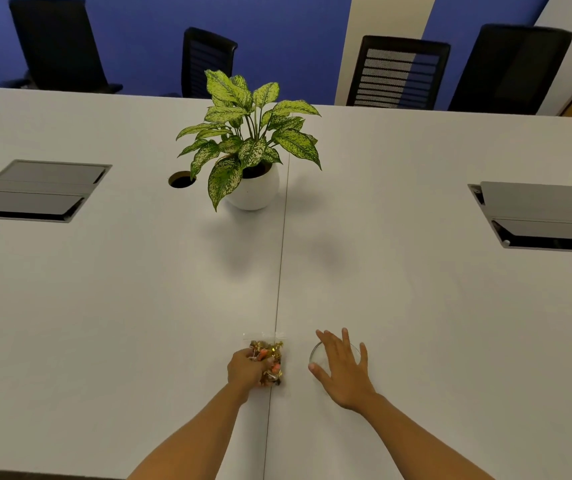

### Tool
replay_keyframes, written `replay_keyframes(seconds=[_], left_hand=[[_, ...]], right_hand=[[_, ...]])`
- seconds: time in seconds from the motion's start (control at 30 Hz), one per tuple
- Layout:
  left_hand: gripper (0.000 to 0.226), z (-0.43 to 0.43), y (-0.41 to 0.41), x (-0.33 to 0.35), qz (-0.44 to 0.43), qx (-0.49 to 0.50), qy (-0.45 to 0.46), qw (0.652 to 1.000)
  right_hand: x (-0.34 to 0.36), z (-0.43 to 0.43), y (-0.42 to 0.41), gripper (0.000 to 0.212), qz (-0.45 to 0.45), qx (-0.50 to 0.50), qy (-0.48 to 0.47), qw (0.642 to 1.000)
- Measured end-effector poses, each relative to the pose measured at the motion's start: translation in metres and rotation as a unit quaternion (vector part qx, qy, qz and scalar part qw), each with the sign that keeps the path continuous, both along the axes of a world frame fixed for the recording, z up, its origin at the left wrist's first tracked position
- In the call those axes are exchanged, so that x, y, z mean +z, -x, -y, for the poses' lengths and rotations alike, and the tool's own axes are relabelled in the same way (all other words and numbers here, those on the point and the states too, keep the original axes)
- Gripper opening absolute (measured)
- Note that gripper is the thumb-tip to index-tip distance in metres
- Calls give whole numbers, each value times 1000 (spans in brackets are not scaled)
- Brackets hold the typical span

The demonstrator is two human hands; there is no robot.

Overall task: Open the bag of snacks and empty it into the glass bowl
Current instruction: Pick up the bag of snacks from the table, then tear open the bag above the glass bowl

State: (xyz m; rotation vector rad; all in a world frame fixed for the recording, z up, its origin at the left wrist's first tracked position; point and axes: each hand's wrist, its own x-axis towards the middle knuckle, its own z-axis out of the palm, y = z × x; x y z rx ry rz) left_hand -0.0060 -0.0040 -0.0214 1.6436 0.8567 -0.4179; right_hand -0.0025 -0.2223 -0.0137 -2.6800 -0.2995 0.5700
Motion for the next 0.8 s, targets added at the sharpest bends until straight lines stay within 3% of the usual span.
replay_keyframes(seconds=[0.13,0.3,0.57,0.63,0.7,0.8], left_hand=[[33,-7,-8,21,49,-32,51,997],[39,-10,-32,66,66,-171,81,980],[42,0,-50,115,119,-271,73,952],[60,6,-49,122,139,-271,38,952],[80,15,-47,130,157,-269,-60,948],[74,30,-43,149,171,-222,-157,947]], right_hand=[[28,-5,-23,55,-28,-56,-108,992],[71,-17,-48,42,-84,-116,-280,949],[108,-26,-64,15,7,-156,-321,934],[115,-26,-64,12,40,-168,-310,935],[120,-25,-60,11,86,-172,-286,939],[129,-25,-51,12,155,-158,-257,941]])
